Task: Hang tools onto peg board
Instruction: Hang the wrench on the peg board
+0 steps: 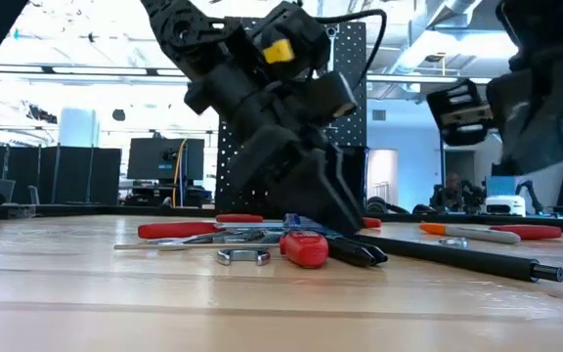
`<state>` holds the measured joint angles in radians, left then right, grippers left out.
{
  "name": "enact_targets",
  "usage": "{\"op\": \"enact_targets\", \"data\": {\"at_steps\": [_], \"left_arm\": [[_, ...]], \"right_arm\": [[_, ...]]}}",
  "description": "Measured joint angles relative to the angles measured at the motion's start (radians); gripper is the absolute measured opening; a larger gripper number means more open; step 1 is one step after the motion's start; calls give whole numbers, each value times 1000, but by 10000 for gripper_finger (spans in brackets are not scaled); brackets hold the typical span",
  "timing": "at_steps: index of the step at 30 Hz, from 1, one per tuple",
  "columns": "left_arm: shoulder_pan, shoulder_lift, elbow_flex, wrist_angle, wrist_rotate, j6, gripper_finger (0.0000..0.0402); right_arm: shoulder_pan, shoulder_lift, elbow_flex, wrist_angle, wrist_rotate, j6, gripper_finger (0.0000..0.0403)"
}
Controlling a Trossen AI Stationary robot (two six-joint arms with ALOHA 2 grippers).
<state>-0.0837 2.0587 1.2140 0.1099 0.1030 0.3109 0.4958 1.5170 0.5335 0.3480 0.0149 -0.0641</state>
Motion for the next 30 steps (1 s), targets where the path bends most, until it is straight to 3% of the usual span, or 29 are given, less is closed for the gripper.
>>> {"op": "enact_targets", "data": {"at_steps": [7,15,18,22,26,30], "left_arm": [[1,5,0,-30,1,-40,125],[1,1,2,-91,5,-70,31],[1,1,1,-88,4,-74,5],[1,1,1,-89,1,-79,4],[0,2,0,-83,-2,-87,1],[-6,3,-1,-79,-7,-91,0]], "right_arm": [[78,77,0,0,196,136,7],[130,238,1,102,430,345,18],[148,243,2,115,480,384,41],[176,179,-1,97,516,411,80],[211,123,1,58,661,469,124],[206,148,1,52,770,604,168]]}}
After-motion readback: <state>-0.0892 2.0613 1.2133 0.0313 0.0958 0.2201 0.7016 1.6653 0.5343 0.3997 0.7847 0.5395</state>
